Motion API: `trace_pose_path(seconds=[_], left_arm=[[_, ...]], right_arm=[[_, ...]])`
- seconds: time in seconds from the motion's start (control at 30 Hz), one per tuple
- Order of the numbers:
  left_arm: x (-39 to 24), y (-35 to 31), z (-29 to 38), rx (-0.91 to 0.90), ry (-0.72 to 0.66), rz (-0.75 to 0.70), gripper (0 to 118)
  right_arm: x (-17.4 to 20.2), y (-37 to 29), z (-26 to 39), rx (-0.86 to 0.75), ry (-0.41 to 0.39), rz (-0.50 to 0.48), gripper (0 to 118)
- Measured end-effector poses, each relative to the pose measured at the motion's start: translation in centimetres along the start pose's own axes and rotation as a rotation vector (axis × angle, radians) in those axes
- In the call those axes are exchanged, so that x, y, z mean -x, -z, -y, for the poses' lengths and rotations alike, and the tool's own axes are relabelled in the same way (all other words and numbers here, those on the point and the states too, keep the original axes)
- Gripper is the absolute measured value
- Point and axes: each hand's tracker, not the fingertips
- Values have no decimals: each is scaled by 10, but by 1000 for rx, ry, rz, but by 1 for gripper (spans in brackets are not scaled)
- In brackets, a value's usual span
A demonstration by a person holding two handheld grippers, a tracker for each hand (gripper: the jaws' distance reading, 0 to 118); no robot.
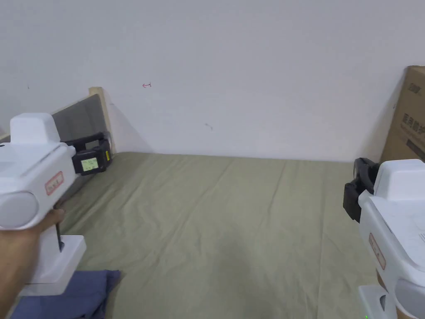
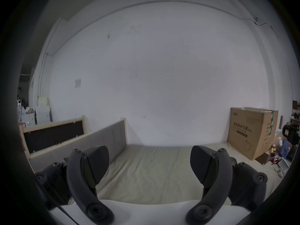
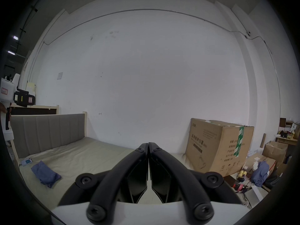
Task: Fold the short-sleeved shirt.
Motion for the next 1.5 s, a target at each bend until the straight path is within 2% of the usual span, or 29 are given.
trace_pose_path(seconds=[0.1, 0.2, 0.33, 0.37, 0.47, 0.5, 0.53, 0.57, 1.5], left_arm=[[-39, -9, 11, -59, 44, 6, 106], [-70, -15, 28, -85, 23, 37, 105], [-100, -14, 50, -84, -3, 63, 98], [-105, -15, 56, -85, -17, 75, 91], [-122, -16, 70, -99, -8, 83, 44], [-126, -16, 74, -100, 1, 93, 22], [-129, -17, 76, -96, 6, 102, 7], [-132, -18, 78, -90, -1, 109, 0], [-138, -19, 86, -40, 39, 163, 0]], right_arm=[[-9, -6, 1, -15, -6, 25, 0], [-18, -10, 3, -22, 1, 49, 0], [-27, -16, 6, -29, 9, 73, 0], [-29, -17, 6, -29, 9, 82, 0], [-32, -20, 9, -27, 2, 96, 0], [-33, -20, 10, -25, 1, 100, 0], [-34, -21, 11, -24, 2, 103, 0], [-35, -21, 12, -23, 2, 106, 0], [-32, -21, 21, 0, 17, 107, 0]])
